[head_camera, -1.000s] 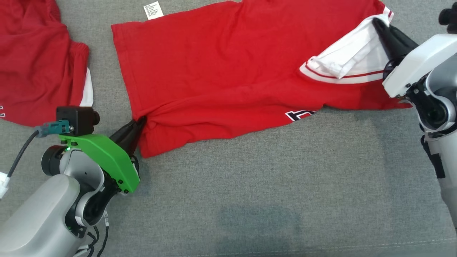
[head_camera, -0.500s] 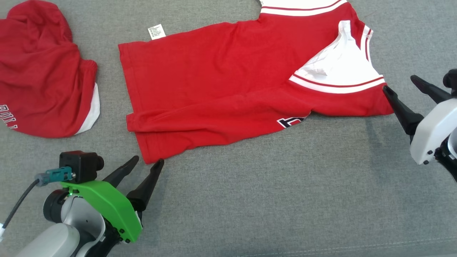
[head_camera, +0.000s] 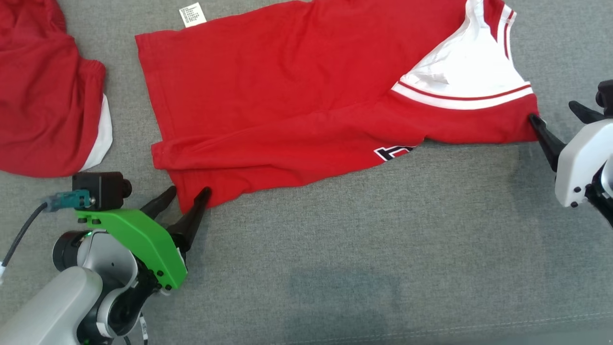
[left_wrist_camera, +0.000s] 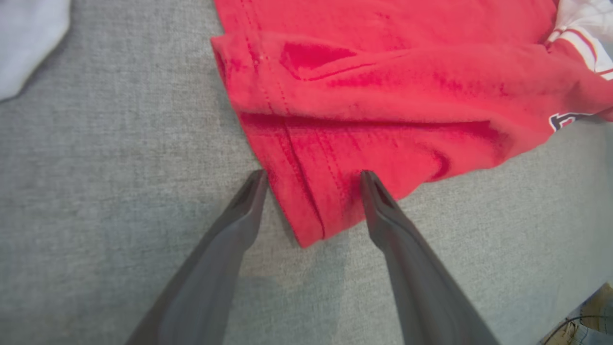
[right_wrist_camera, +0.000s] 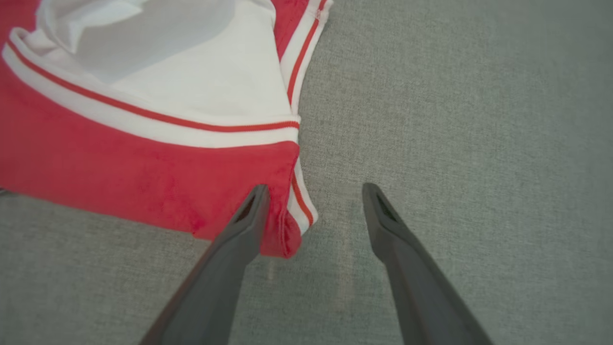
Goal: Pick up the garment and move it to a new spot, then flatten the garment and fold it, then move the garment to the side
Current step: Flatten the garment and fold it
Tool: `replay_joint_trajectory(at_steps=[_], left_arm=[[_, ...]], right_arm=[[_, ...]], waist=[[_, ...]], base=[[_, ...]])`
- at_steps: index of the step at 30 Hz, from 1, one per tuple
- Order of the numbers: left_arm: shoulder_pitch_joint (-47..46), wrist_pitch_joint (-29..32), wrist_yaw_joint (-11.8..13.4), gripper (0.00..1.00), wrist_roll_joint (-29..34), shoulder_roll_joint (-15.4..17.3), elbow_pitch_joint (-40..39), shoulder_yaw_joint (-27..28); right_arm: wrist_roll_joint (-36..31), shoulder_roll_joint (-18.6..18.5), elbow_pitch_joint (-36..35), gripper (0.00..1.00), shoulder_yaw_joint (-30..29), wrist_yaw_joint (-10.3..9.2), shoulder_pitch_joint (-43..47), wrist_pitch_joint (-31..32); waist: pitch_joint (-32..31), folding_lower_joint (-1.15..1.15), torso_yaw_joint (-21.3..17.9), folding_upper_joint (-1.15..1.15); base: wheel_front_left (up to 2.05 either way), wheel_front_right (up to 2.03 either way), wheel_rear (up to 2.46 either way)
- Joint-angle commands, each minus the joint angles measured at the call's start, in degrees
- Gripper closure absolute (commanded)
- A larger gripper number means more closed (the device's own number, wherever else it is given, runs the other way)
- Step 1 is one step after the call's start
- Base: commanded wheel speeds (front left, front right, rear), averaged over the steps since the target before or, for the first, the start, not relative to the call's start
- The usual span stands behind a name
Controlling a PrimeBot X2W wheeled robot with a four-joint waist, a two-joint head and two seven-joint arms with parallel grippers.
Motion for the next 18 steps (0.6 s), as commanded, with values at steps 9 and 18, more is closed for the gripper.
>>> replay_joint_trajectory(at_steps=[9,18], left_arm=[[-2.64,3.03,-2.80,1.00,-0.35,-3.01,6.80,-3.10],[-1.49,6.72,-8.01,1.00,-3.88,0.84,4.76,-3.21]], right_arm=[[-0.16,2.36,8.43,0.54,1.61,0.00,-4.14,1.38],[9.17,0.43,8.32,1.00,2.84,0.00,-3.35,4.43]], waist=[[3.50,0.00,1.49,0.00],[-1.61,0.00,0.98,0.00]], base=[[0.00,0.00,0.00],[0.00,0.00,0.00]])
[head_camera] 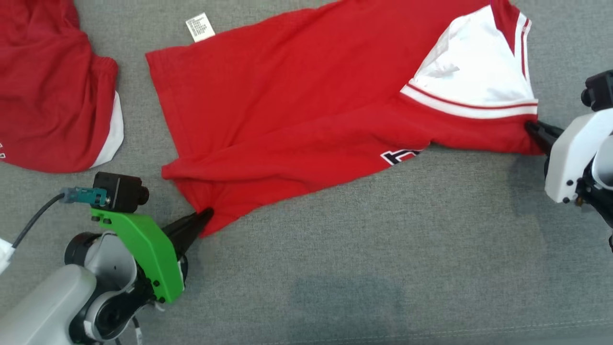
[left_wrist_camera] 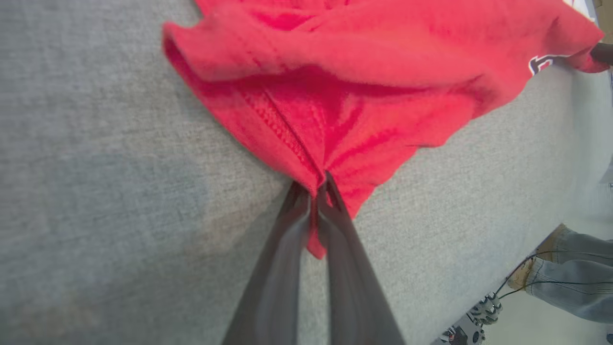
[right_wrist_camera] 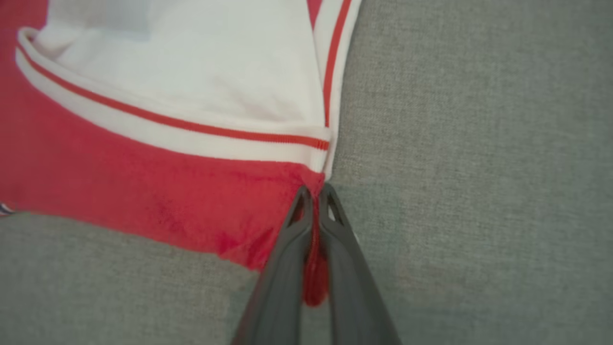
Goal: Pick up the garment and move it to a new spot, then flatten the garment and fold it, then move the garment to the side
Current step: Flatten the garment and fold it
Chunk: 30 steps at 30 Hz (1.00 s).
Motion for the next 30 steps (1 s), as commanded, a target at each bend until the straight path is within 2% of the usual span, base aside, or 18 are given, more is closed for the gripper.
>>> replay_joint_trajectory(at_steps=[1,7,12,17,21,25,26,27,28,30], left_arm=[[1.77,1.49,-0.69,1.00,-1.63,2.56,-0.81,0.44],[5.43,2.90,-0.66,1.00,-6.01,8.15,-4.56,3.01],[9.27,2.12,-0.11,1.00,-7.53,11.26,-7.78,4.09],[14.67,0.17,0.80,1.00,-8.48,12.87,-9.64,3.67],[17.86,-1.56,0.46,1.00,-8.73,11.63,-8.67,2.52],[19.30,-2.13,-0.02,1.00,-8.33,10.83,-7.86,1.51],[19.33,-2.60,0.24,1.00,-7.59,10.84,-7.67,1.41],[19.31,-2.92,0.45,0.72,-7.11,10.82,-7.59,1.33],[19.36,-3.19,0.66,0.00,-6.48,10.96,-7.51,1.18],[19.58,-3.79,1.23,0.00,-5.28,11.37,-7.72,1.07]], right_arm=[[3.06,-1.05,-1.04,1.00,-0.55,0.02,1.85,1.56],[11.28,-3.95,-6.66,1.00,-3.29,0.01,7.11,6.75],[13.29,-4.55,-10.39,1.00,-7.27,0.00,12.45,8.01],[14.38,-1.53,-15.07,1.00,-12.00,0.00,21.80,8.45],[14.52,2.40,-16.91,1.00,-12.65,0.00,28.75,6.92],[12.75,4.74,-15.74,1.00,-12.06,0.00,30.79,3.96],[11.92,4.69,-15.51,0.84,-11.65,0.00,30.80,3.32],[11.15,4.30,-15.40,0.48,-11.14,0.00,30.64,2.76],[10.80,3.92,-15.04,0.00,-10.89,0.00,30.28,2.64],[9.68,2.73,-15.27,0.00,-10.85,0.00,28.88,2.01]], waist=[[-4.03,0.00,-0.93,0.00],[-8.55,0.00,-2.92,0.00],[-9.60,0.00,-4.09,0.00],[-8.86,0.00,-4.73,0.00],[-7.97,0.00,-5.05,0.00],[-7.52,0.00,-5.32,0.00],[-7.54,0.00,-5.31,0.00],[-7.56,0.00,-5.33,0.00],[-7.62,0.00,-5.36,0.00],[-7.92,0.00,-5.34,0.00]], base=[[0.00,0.00,0.00],[0.00,0.00,0.00],[0.00,0.00,0.00],[0.00,0.00,0.00],[0.00,0.00,0.00],[0.00,0.00,0.00],[0.00,0.00,0.00],[0.00,0.00,0.00],[0.00,0.00,0.00],[0.00,0.00,0.00]])
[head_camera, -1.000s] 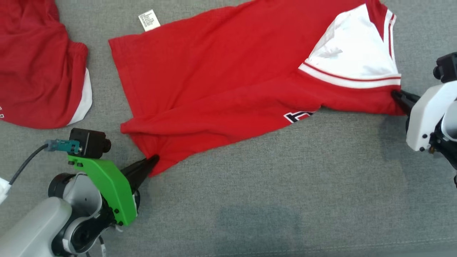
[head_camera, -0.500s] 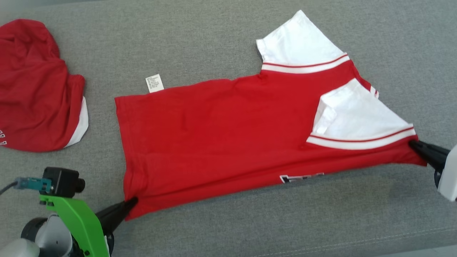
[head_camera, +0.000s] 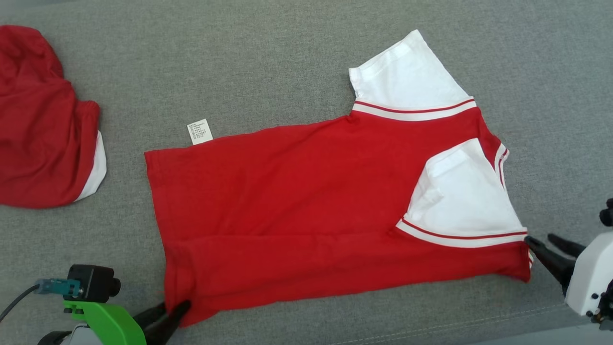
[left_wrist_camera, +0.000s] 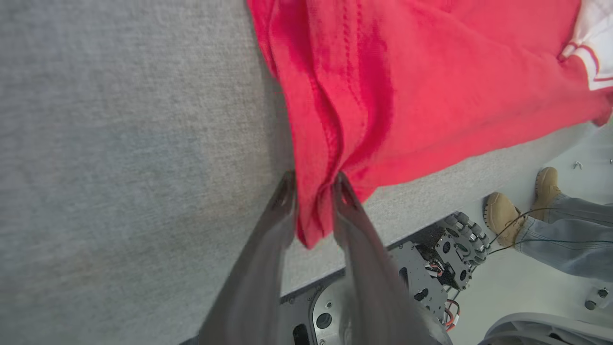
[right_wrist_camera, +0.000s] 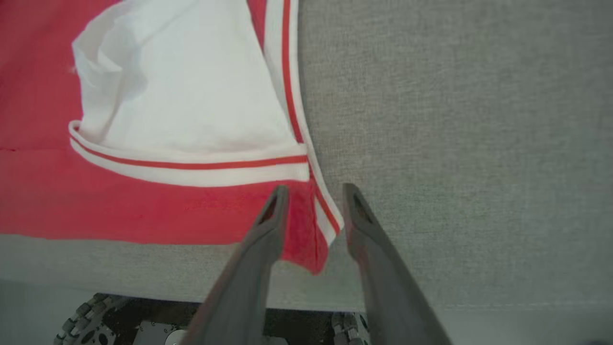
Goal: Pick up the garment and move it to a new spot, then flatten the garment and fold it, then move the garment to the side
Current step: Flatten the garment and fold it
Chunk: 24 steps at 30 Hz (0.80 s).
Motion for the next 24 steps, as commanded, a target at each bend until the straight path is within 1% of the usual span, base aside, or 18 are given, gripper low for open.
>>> replay_joint_trajectory(at_steps=[1,2,4,7,10,12,15,19,23,24], left_arm=[[0.79,-0.43,0.63,0.00,1.16,0.79,-0.55,-0.03],[0.83,-0.65,0.96,0.00,1.53,1.04,-1.21,0.13],[0.26,-1.14,1.72,0.00,2.14,2.67,-3.19,1.11],[-2.67,-1.70,3.39,0.00,3.32,4.47,-6.87,3.68],[-7.46,-0.39,5.25,0.00,5.00,4.99,-8.15,5.66],[-11.89,1.65,6.02,0.00,5.49,3.52,-7.04,6.02],[-19.41,5.41,5.73,0.00,7.30,0.77,-3.86,4.91],[-28.52,9.02,4.77,0.00,9.34,-5.71,3.39,2.38],[-35.17,10.00,2.95,0.00,10.46,-12.05,11.14,0.49],[-35.17,10.00,2.95,0.00,10.46,-12.05,11.14,0.49]], right_arm=[[-0.39,-1.03,-0.60,0.00,-0.33,-0.01,-1.75,-0.46],[-0.05,-1.64,-1.42,0.00,-0.16,-0.01,-2.28,-0.19],[0.96,-3.40,-3.87,0.00,-0.27,-0.01,-4.25,0.08],[1.80,-5.61,-7.32,0.00,-1.25,0.00,-9.62,-0.61],[0.97,-5.80,-6.12,0.00,-1.11,0.00,-16.61,0.56],[-1.11,-6.29,-4.14,0.00,-0.47,-0.01,-22.74,1.31],[-4.54,-5.55,0.47,0.00,1.13,-0.01,-31.83,1.61],[-10.10,-2.73,8.20,0.00,3.31,0.00,-42.80,0.07],[-14.51,-0.58,16.43,0.00,6.06,-0.01,-50.41,-1.26],[-14.51,-0.58,16.43,0.00,6.06,-0.01,-50.41,-1.26]], waist=[[-0.43,0.00,0.10,0.00],[-0.66,0.00,0.22,0.00],[-0.92,0.00,0.41,0.00],[0.09,0.00,1.00,0.00],[2.79,0.00,2.01,0.00],[5.04,0.00,2.86,0.00],[8.57,0.00,4.19,0.00],[12.18,0.00,6.36,0.00],[14.56,0.00,8.46,0.00],[14.56,0.00,8.46,0.00]], base=[[0.00,0.00,0.00],[0.00,0.00,0.00],[0.00,0.00,0.00],[0.00,0.00,0.00],[0.00,0.00,0.00],[0.00,0.00,0.00],[0.00,0.00,0.00],[0.00,0.00,0.00],[0.00,0.00,0.00],[0.00,0.00,0.00]])
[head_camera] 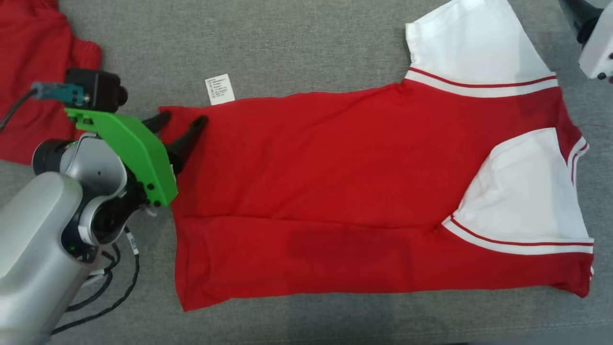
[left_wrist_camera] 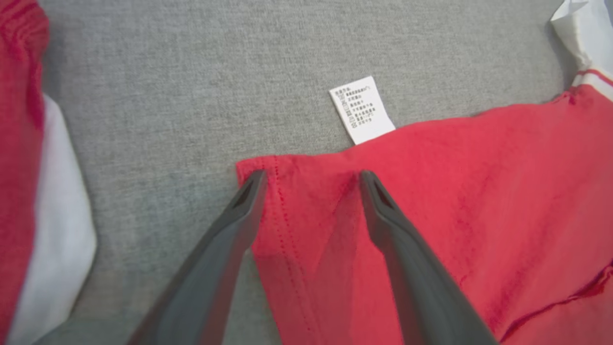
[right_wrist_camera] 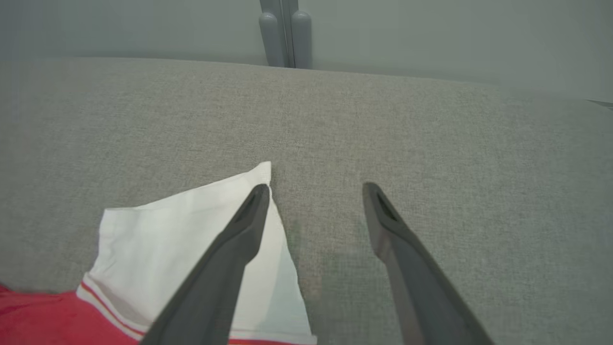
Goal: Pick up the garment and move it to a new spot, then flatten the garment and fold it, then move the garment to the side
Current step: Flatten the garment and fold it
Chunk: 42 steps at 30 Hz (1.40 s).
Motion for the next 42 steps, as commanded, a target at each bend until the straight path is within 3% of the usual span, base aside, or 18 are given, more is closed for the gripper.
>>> replay_joint_trajectory(at_steps=[1,6,13,14,15,16,17,20,21,37,40,41,42], left_arm=[[-1.49,-0.17,-0.63,0.00,0.54,-0.76,1.11,-0.22],[-4.33,0.02,-3.29,0.00,1.52,-5.71,8.33,-2.83],[-4.02,0.74,-6.02,0.00,0.69,-8.25,14.64,-4.86],[-4.04,1.00,-6.39,0.27,0.75,-8.43,15.26,-5.20],[-4.08,0.91,-6.64,0.47,0.84,-8.63,15.74,-5.36],[-4.21,0.56,-6.58,0.52,1.15,-8.75,16.20,-5.44],[-4.48,0.19,-6.42,0.51,1.70,-8.79,16.62,-5.55],[-4.89,-0.77,-6.27,0.10,2.05,-8.62,17.58,-5.24],[-5.05,-0.84,-5.99,0.05,2.41,-8.22,18.04,-5.09],[-5.37,-1.39,-4.89,0.00,4.12,-5.55,18.60,-5.25],[-4.36,-0.25,-5.37,0.00,2.98,-6.32,19.24,-5.71],[-4.09,0.00,-5.71,0.12,2.60,-6.82,19.34,-5.93],[-3.91,0.12,-6.02,0.36,2.49,-7.32,19.41,-6.23]], right_arm=[[-0.97,0.39,1.26,0.00,0.45,0.00,-1.12,-0.49],[-3.55,2.17,10.19,0.00,2.71,-0.01,-4.82,-1.71],[-5.20,1.76,17.34,0.00,4.47,-0.02,-4.66,-2.96],[-5.26,1.61,18.02,0.00,4.62,-0.03,-4.49,-2.88],[-5.24,1.61,18.53,0.00,4.49,-0.03,-4.53,-3.00],[-5.19,1.69,19.01,0.00,4.32,-0.04,-4.53,-3.15],[-5.12,1.62,19.44,0.00,4.40,-0.05,-4.64,-3.20],[-4.61,1.47,20.33,0.00,4.87,-0.06,-4.69,-3.34],[-4.42,1.44,20.45,0.00,5.05,-0.06,-4.73,-3.35],[-3.83,0.80,21.12,0.00,6.92,-0.05,-5.50,-5.45],[-3.32,1.40,21.34,0.00,7.83,-0.05,-5.59,-4.82],[-2.86,1.64,21.42,0.33,8.13,-0.04,-5.43,-4.63],[-2.29,1.77,21.41,0.71,8.50,-0.03,-5.25,-4.40]], waist=[[3.84,-0.01,3.96,0.00],[4.50,-0.01,6.00,0.00],[4.14,-0.01,6.75,0.00],[4.09,-0.01,6.75,0.00],[4.07,-0.01,6.73,0.00],[4.07,-0.01,6.69,0.00],[4.15,-0.01,6.64,0.00],[4.25,-0.01,6.53,0.00],[4.26,-0.01,6.50,0.00],[4.30,-0.01,6.39,0.00],[4.82,-0.01,6.22,0.00],[4.92,-0.01,6.21,0.00],[5.00,-0.01,6.23,0.00]], base=[[0.00,0.00,0.00],[0.00,0.00,0.00],[0.00,0.00,0.00],[0.00,0.00,0.00],[0.00,0.00,0.00],[0.00,0.00,0.00],[0.00,0.00,0.00],[0.00,0.00,0.00],[0.00,0.00,0.00],[0.00,0.00,0.00],[0.00,0.00,0.00],[0.00,0.00,0.00],[0.00,0.00,0.00]])
